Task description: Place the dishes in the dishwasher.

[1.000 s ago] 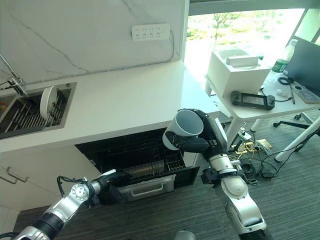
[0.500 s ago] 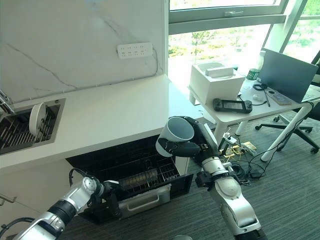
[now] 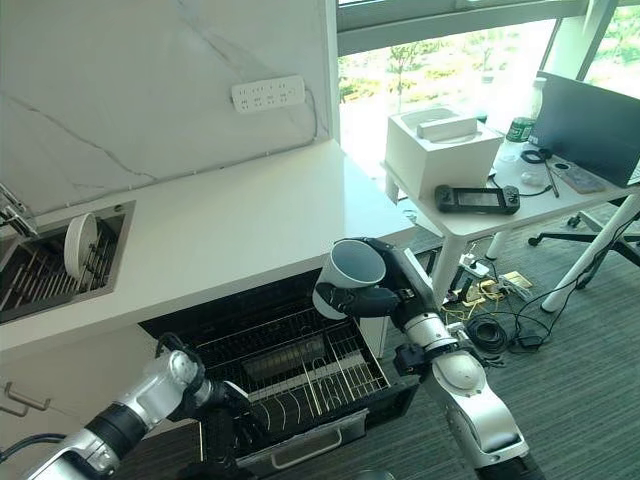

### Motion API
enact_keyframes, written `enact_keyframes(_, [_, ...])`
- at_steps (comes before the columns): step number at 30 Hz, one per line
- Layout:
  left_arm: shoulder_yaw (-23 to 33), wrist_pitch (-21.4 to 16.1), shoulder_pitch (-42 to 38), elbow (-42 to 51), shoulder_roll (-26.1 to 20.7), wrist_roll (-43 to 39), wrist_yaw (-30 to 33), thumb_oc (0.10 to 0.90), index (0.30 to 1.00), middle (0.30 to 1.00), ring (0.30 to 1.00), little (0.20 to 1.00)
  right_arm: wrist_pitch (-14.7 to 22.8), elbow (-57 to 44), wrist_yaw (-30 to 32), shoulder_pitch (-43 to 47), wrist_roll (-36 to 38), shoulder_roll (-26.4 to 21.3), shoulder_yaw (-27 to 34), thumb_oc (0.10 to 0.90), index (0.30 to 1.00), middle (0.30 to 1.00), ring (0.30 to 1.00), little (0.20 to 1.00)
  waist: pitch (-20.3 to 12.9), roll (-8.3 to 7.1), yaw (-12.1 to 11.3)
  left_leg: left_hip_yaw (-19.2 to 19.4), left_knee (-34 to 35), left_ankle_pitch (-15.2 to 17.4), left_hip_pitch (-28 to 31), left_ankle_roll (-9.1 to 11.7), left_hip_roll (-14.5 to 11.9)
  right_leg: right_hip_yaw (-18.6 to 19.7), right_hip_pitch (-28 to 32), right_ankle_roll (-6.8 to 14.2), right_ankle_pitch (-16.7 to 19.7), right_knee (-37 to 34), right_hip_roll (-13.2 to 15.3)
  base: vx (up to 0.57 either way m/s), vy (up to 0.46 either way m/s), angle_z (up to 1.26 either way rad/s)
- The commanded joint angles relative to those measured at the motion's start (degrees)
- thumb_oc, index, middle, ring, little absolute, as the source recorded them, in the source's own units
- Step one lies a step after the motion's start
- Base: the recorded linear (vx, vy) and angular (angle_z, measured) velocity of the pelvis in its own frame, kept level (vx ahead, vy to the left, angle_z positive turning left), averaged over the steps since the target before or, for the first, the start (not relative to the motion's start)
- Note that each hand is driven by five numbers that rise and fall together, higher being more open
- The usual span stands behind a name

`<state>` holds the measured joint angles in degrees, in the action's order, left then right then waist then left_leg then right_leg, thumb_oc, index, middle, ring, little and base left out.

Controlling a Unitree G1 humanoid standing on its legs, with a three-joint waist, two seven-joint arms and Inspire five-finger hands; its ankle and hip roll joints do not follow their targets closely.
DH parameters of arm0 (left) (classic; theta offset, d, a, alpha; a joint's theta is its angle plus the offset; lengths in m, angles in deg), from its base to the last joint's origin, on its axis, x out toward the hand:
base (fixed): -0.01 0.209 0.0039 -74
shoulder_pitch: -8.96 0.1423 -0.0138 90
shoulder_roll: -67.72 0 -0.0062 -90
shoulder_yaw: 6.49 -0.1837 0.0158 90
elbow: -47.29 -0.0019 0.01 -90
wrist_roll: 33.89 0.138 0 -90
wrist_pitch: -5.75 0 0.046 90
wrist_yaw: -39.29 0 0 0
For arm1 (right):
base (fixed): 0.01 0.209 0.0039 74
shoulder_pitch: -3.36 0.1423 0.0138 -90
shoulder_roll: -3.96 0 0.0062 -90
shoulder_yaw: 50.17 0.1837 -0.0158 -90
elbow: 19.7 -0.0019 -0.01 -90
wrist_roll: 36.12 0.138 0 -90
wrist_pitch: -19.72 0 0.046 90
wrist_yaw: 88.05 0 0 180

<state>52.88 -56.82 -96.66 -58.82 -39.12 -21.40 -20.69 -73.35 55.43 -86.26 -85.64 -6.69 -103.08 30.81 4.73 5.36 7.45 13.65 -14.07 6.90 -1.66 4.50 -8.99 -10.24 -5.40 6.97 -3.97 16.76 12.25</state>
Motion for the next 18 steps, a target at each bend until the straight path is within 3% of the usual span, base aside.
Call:
enact_keyframes(1, [4.6, -1.3, 1.0, 9.7, -5.5, -13.9, 10.4, 0.8, 0.9, 0.9, 0.9, 0.9, 7.4, -7.6, -0.2, 6.2, -0.2, 0.9, 6.8, 0.4, 0.3, 0.3, 0.3, 0.3, 1.6, -2.57, -2.0, -0.4, -3.1, 6.0, 1.4, -1.8, -0.6, -0.2, 0.5, 3.3, -3.0, 0.4, 0.6, -0.02, -0.016, 0.06])
enact_keyframes(4, [13.0, -3.7, 1.7, 16.5, -8.3, -24.7, 18.3, 0.8, 0.9, 0.9, 0.9, 0.9, 8.4, -6.6, -0.4, 4.4, -0.6, 0.2, 8.7, 0.4, 0.3, 0.3, 0.3, 0.3, 1.9, -2.78, -3.2, -1.3, -3.1, 5.6, 1.0, -1.6, -0.5, -1.0, 0.6, 3.2, -2.8, 0.4, 1.0, -0.02, -0.013, 0.18])
enact_keyframes(5, [19.6, -8.9, 3.0, 19.0, -10.0, -30.6, 24.5, 0.8, 0.9, 0.9, 0.9, 0.9, 8.5, -5.2, -0.8, 3.7, -1.9, 0.3, 10.0, 0.4, 0.3, 0.3, 0.3, 0.3, 1.9, -2.98, -4.2, -2.1, -3.1, 5.3, 0.7, -1.4, -0.4, -1.7, 0.9, 3.1, -2.7, 0.4, 1.3, -0.01, -0.01, 0.26])
enact_keyframes(6, [20.5, -9.4, 3.1, 19.1, -10.0, -31.4, 25.2, 0.8, 0.9, 0.9, 0.9, 0.9, 8.4, -5.0, -0.8, 3.7, -2.1, 0.3, 10.1, 0.4, 0.3, 0.3, 0.3, 0.3, 1.8, -3.08, -4.4, -2.2, -3.1, 4.9, 0.4, -1.4, -0.4, -1.8, 0.6, 3.0, -2.5, 0.4, 1.3, 0.0, -0.013, 0.24])
enact_keyframes(7, [25.8, -13.6, 4.2, 19.9, -9.4, -37.3, 29.2, 0.8, 0.9, 0.9, 0.9, 0.9, 7.6, -4.1, -0.7, 3.7, -3.5, 0.5, 10.8, 0.4, 0.3, 0.3, 0.3, 0.3, 1.9, -3.38, -5.2, -3.0, -3.1, 5.1, 0.5, -1.2, -0.3, -2.4, 1.2, 3.1, -2.9, 0.4, 1.6, -0.01, -0.011, 0.18])
enact_keyframes(9, [28.5, -15.4, 4.9, 20.5, -8.5, -40.2, 30.6, 0.8, 0.9, 0.9, 0.9, 0.9, 7.1, -3.4, -0.7, 3.9, -4.8, 0.8, 11.0, 0.4, 0.3, 0.3, 0.3, 0.3, 1.6, -3.61, -5.8, -3.4, -3.1, 4.7, -0.2, -1.2, -0.2, -2.7, 0.8, 2.9, -2.7, 0.4, 1.8, -0.01, -0.014, 0.17])
enact_keyframes(13, [34.8, -23.9, 8.8, 25.0, -3.9, -45.5, 38.1, 0.8, 0.9, 0.9, 0.9, 0.9, 5.3, -1.0, -0.7, 3.8, -8.5, 1.4, 11.9, 0.4, 0.3, 0.3, 0.3, 0.3, 1.6, -4.48, -7.5, -4.9, -3.1, 4.6, -0.9, -0.8, 0.1, -4.0, 1.0, 2.7, -2.9, 0.4, 2.3, -0.01, -0.024, 0.17])
enact_keyframes(14, [36.9, -27.7, 10.4, 26.5, -1.2, -47.1, 40.9, 0.8, 0.9, 0.9, 0.9, 0.9, 4.1, 0.9, -0.7, 3.9, -9.8, 1.5, 12.2, 0.4, 0.3, 0.3, 0.3, 0.3, 1.7, -5.03, -8.1, -5.5, -3.1, 4.6, -1.0, -0.6, 0.2, -4.5, 1.1, 2.6, -2.9, 0.4, 2.5, -0.02, -0.036, 0.1])
enact_keyframes(18, [37.9, -30.8, 12.1, 28.3, 2.6, -48.2, 43.3, 0.8, 0.9, 0.9, 0.9, 0.9, 2.0, 3.6, -0.4, 3.8, -11.8, 2.1, 12.2, 0.4, 0.3, 0.3, 0.3, 0.3, 2.0, -5.96, -8.8, -6.3, -3.1, 4.7, -1.2, -0.5, 0.4, -5.0, 1.2, 2.4, -2.9, 0.4, 2.6, -0.01, -0.04, 0.07])
